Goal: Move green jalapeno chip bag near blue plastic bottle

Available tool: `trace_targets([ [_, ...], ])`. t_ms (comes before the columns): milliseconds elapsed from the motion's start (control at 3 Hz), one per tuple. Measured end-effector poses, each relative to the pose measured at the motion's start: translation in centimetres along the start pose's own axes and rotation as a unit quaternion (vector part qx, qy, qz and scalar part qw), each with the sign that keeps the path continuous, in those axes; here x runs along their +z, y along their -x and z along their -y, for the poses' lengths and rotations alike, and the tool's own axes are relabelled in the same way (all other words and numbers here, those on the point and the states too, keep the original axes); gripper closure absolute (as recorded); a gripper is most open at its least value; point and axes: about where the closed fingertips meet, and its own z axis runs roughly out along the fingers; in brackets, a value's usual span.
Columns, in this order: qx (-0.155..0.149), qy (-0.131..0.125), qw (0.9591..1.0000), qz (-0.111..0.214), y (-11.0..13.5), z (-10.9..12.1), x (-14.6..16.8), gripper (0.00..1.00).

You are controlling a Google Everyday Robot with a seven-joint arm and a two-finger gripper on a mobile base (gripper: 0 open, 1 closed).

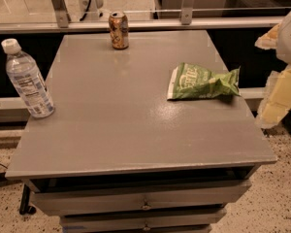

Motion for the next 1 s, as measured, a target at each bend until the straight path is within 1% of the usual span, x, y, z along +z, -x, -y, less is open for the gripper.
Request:
trace_targets([
  [333, 0.004, -0.003, 0.9994, 0.034, 0.0, 1.2, 3.0, 0.00],
  [667, 0.009, -0.011, 0.9967, 0.079, 1.3, 3.9, 7.5, 0.00],
  [1000, 0.027, -0.022, 0.9920, 0.121, 2.5, 6.9, 11.3, 0.00],
])
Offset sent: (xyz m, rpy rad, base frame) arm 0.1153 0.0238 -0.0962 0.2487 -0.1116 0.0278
